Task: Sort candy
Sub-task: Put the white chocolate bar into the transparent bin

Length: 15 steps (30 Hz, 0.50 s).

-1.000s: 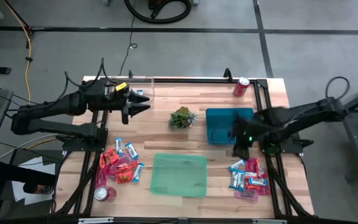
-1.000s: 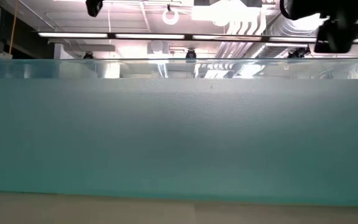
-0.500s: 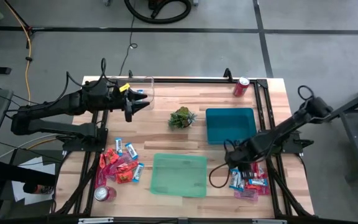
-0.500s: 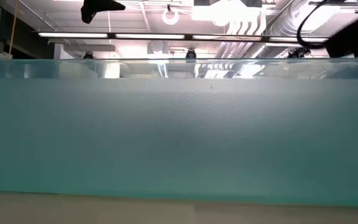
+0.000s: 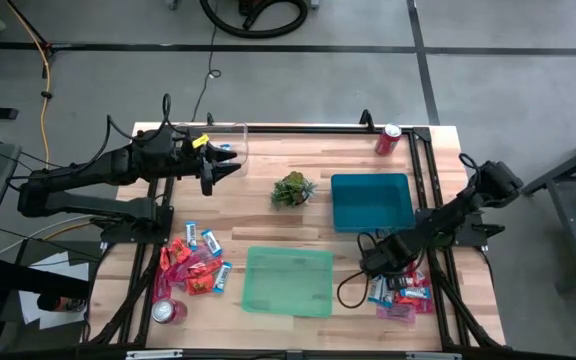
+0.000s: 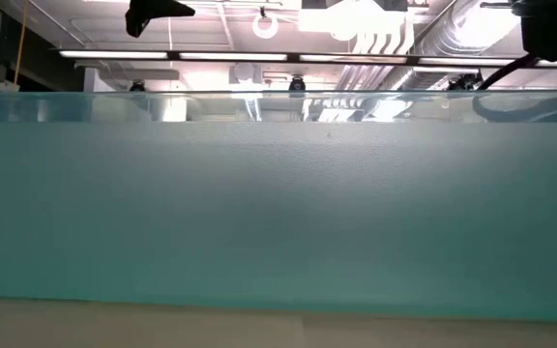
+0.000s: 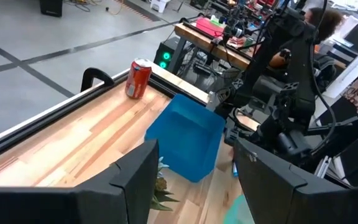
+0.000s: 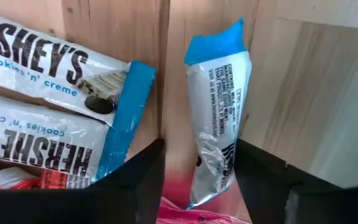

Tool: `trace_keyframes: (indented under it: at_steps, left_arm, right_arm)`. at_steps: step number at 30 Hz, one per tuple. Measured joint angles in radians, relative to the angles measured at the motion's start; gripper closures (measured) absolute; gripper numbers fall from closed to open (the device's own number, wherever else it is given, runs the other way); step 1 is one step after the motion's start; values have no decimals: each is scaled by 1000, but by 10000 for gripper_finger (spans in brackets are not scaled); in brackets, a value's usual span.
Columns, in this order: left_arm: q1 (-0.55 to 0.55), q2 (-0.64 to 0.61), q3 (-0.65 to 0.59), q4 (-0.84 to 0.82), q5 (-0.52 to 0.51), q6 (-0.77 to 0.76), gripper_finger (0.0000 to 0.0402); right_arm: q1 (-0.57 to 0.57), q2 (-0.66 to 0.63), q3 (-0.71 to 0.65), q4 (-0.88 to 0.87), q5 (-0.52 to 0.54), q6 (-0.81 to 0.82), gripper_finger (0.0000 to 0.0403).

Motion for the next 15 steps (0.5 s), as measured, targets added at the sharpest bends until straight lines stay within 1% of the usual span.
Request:
trace_keyframes:
  at_steps: [2, 4, 6, 7, 9, 11, 13, 15]
  left_arm:
    - [0, 0, 0, -4, -2, 0, 204]
    - [0, 0, 0, -12, -2, 0, 204]
    - [0, 0, 0, -23, -3, 2, 204]
    - [0, 0, 0, -27, -10, 9, 204]
    - [0, 3, 0, -27, -37, 30, 204]
    - [0, 14, 0, -19, -62, 52, 204]
    - [0, 34, 0, -1, -77, 77, 204]
    - [-2, 67, 1, 31, -76, 122, 204]
  right_arm:
    - [-2, 3, 18, -21, 5, 10, 265]
    - [-4, -4, 50, -76, 44, 22, 315]
    - [-15, -25, 109, -146, 59, 21, 373]
    - [-22, -39, 140, -180, 74, 19, 385]
    - [-42, -69, 214, -247, 129, 13, 378]
    - [-70, -104, 292, -283, 227, 13, 370]
    - [-112, -137, 370, -267, 338, 1, 376]
    - [-168, -159, 437, -222, 406, -36, 392]
